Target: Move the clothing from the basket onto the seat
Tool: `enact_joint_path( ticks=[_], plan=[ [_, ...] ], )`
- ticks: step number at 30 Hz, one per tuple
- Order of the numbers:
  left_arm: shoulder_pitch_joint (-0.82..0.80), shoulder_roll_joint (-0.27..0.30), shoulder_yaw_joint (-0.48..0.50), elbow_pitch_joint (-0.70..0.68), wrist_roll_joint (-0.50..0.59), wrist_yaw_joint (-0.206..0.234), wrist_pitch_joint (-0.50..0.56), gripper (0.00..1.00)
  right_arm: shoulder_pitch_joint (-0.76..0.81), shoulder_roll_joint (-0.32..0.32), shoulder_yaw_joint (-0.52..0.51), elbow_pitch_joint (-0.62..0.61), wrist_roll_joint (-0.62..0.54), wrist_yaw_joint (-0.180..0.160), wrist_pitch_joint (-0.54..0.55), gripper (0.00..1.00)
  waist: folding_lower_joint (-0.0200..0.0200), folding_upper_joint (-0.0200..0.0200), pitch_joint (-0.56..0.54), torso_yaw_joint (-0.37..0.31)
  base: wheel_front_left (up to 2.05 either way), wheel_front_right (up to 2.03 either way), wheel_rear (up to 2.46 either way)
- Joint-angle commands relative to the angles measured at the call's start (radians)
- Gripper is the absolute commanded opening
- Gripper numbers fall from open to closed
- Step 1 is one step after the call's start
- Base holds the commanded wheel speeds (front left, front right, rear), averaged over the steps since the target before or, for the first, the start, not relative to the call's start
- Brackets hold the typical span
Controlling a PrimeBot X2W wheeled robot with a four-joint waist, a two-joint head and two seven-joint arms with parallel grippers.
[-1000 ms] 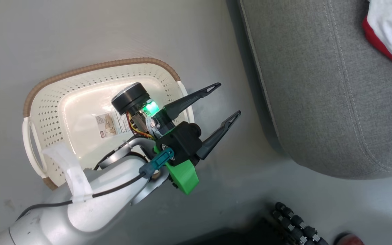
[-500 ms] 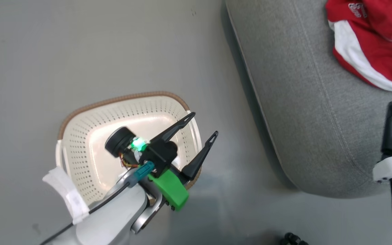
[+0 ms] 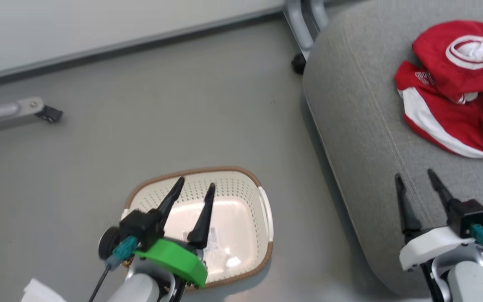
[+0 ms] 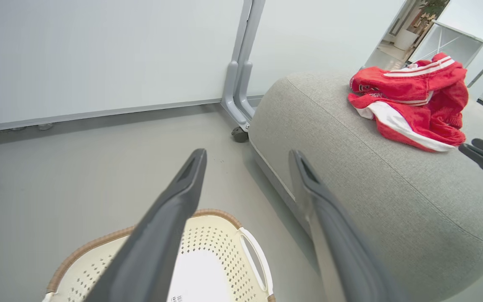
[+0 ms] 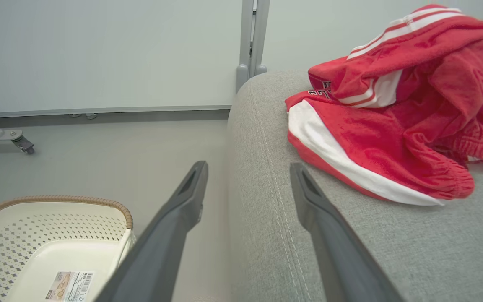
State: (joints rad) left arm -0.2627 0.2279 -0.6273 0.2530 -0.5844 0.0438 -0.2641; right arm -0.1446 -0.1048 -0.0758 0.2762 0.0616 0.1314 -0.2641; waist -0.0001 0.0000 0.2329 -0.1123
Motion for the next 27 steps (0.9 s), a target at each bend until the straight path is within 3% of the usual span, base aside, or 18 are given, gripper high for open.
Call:
enact_joint_path(
  ticks=[1, 8, 14, 27],
  plan=[
    [0.054, -0.009, 0.033, 0.006, 0.021, 0.006, 0.0, 1.0, 0.027, 0.002, 0.017, 0.005, 0.007, -0.001, 0.0, 1.0, 0.0001, 0.0, -0.149, 0.106, 0.0, 0.0, 0.0],
    [0.212, -0.062, 0.254, 0.025, 0.098, -0.014, 0.0, 1.0, 0.067, 0.011, 0.113, 0.023, 0.018, -0.001, 0.0, 1.0, 0.0001, 0.0, -0.24, 0.138, 0.0, 0.0, 0.0],
    [0.296, -0.112, 0.418, -0.022, 0.192, -0.038, 0.0, 1.0, 0.087, 0.02, 0.138, 0.015, 0.027, -0.001, 0.0, 1.0, 0.0001, 0.0, -0.294, 0.141, 0.0, 0.0, 0.0],
    [0.432, -0.169, 0.556, -0.099, 0.37, -0.1, 0.0, 1.0, 0.182, 0.034, 0.154, -0.062, 0.04, -0.001, 0.0, 1.0, 0.0001, 0.0, -0.389, 0.115, 0.0, 0.0, 0.0]
  ],
)
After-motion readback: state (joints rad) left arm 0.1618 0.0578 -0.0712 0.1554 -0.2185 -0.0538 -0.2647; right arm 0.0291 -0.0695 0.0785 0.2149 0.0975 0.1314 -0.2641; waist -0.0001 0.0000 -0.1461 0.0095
